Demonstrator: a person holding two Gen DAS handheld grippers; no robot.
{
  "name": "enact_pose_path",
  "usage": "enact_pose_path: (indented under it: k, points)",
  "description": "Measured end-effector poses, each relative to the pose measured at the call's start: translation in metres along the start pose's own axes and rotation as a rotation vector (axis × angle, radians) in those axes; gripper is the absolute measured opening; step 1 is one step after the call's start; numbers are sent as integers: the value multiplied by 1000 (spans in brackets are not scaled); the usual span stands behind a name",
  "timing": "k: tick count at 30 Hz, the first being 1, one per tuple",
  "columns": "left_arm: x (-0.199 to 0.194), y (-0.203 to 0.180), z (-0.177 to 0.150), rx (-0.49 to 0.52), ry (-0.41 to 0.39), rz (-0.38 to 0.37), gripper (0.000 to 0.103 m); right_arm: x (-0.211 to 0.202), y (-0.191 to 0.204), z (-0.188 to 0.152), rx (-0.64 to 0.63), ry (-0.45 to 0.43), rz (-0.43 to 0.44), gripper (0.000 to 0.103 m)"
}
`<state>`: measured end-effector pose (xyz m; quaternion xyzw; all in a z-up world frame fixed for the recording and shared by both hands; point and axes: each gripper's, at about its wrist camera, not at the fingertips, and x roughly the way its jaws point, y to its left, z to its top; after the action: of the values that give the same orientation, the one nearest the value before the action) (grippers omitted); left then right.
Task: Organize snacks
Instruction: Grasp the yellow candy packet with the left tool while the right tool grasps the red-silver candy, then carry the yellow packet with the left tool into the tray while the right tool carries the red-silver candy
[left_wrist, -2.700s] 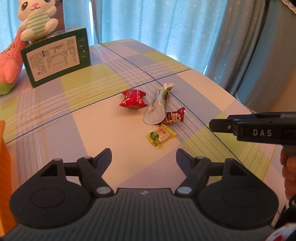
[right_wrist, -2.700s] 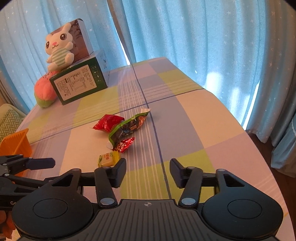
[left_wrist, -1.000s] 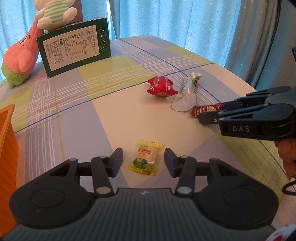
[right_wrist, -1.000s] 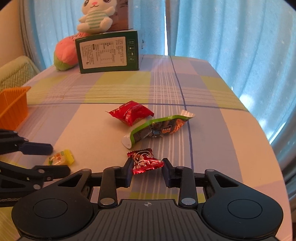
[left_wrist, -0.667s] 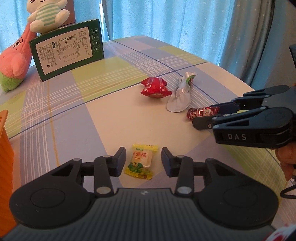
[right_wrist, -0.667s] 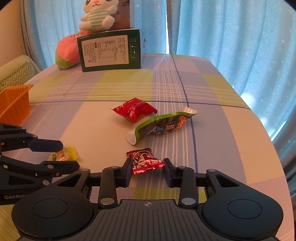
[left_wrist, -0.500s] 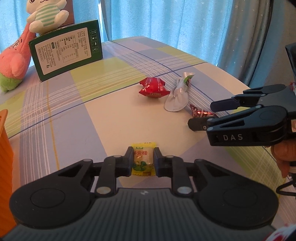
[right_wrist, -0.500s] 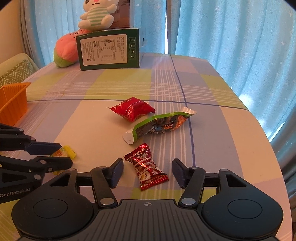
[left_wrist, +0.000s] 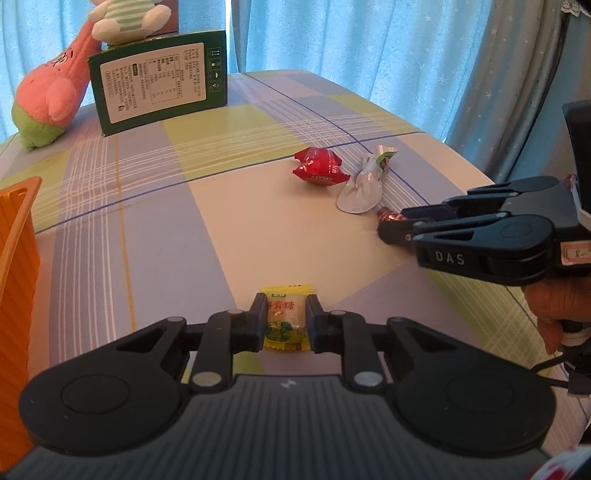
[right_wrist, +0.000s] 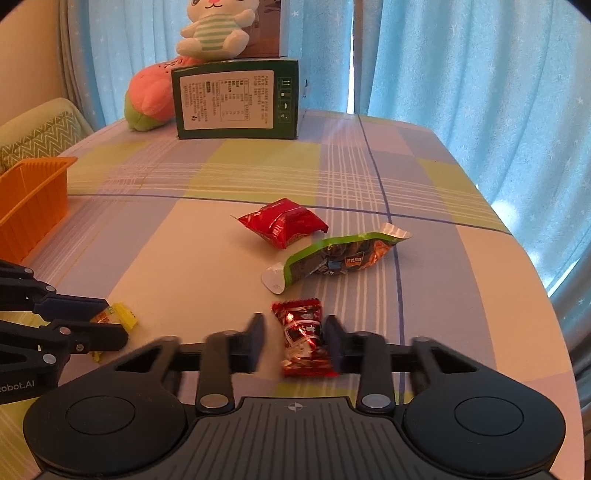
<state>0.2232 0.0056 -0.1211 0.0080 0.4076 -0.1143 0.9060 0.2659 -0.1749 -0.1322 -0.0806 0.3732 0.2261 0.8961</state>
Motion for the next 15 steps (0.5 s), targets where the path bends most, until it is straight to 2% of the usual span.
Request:
enact_pose_path:
  k: [8,15]
  points:
    - [-27,-2,-2,-32,-15,15,19,-29,12,-1,35,-40,6,22]
    - [-68,-3,-10,-65,-30,44,19,-73,26,-15,144,-47,23,21]
